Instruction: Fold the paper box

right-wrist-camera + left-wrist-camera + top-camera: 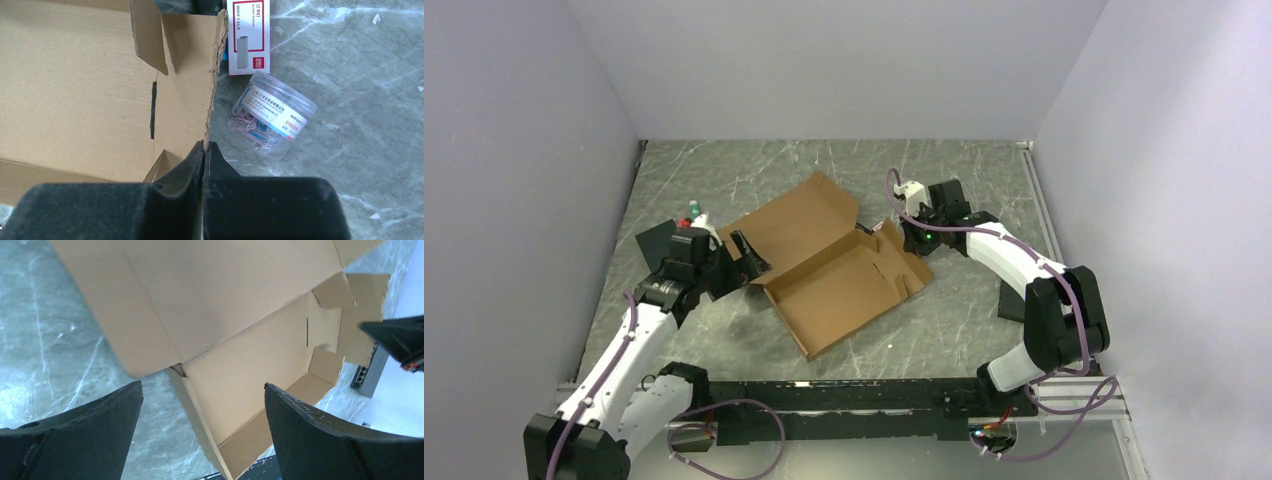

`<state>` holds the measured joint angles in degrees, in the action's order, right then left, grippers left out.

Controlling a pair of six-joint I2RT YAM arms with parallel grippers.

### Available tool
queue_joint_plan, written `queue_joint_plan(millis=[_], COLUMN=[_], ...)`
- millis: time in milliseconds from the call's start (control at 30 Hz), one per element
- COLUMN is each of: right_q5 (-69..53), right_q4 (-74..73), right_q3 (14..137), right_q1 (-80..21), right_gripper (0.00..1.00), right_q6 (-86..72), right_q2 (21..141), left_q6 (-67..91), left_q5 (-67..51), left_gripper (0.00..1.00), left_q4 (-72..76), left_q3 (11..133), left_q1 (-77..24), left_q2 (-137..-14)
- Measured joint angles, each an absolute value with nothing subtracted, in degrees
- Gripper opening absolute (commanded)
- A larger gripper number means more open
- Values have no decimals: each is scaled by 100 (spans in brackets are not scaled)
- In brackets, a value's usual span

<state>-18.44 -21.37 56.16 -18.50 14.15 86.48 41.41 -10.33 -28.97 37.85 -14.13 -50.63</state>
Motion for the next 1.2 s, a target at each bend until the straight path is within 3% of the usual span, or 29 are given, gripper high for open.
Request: queue_joint_plan(millis=[233,400,467,600,767,1200], right_q5=[-1852,-1857,-1861,-1881,-1914,-1979], right_q4=[-2134,-2134,-2134,-2134,-2139,-2687], right_q3=[5599,5590,5590,5590,5590,6267], right_q1=[-1813,-1813,-1811,-1806,-1809,-2305], right_gripper=[0,0,0,0,0,0], right_q6=[1441,1457,1459,1459,1461,1590], right_q2=[8648,8646,8648,8643,8600,8517], left_q6=[4595,4925,5089,5323,5380,4884], left_q5=[-1155,-1839,-2130,-2580,-2836,-2849], left_gripper=[97,78,67,30,2,0], left_q4=[-2875,-1925,-1361,-572,86,279], left_q3=[3439,2945,2703,2541,2543,2633], left_q1=[-513,364,574,631,631,578], left_q2=[-4466,-5037,-5546,-6233,-6436,-5953])
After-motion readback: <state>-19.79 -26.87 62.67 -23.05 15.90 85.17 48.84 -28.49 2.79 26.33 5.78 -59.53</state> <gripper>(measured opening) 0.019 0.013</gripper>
